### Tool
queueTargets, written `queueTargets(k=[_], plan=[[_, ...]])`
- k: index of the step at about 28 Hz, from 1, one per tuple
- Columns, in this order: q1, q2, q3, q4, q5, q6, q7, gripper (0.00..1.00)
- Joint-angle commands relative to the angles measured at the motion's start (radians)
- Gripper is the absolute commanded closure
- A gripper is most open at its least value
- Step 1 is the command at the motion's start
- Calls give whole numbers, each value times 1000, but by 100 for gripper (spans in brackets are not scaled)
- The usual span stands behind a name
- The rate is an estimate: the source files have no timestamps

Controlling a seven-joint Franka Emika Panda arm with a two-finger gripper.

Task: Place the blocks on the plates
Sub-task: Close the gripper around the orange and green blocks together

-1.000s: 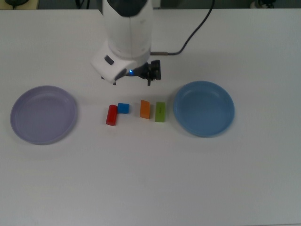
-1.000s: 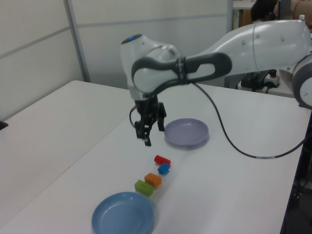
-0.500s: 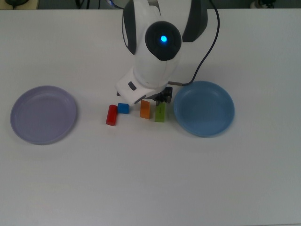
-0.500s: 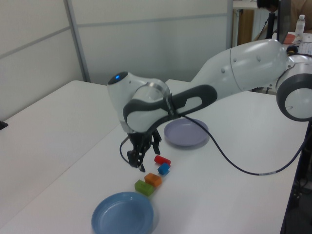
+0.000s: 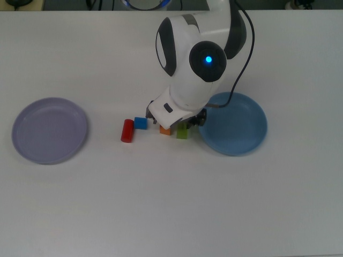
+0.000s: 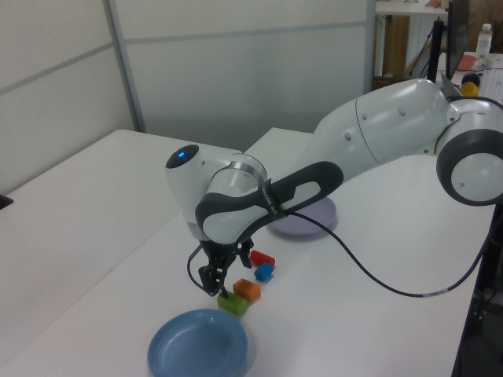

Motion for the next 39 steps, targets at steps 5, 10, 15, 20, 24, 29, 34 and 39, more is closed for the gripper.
queueTargets(k=[5,10,15,20,24,29,34,39], plan=[[9,4,-6,-5,-33,23,26,6],[30,4,-7,-5,-34,23,27,6],[32,8,-6,-5,-42,24,32,5],[35,10,-7,-6,-45,30,32,5],[35,22,-7,-6,-62,36,32,5],[36,34,-7,-6,-82,38,32,5],[36,42,-7,-8,-85,38,33,5],[36,45,-7,-16,-95,36,32,5]])
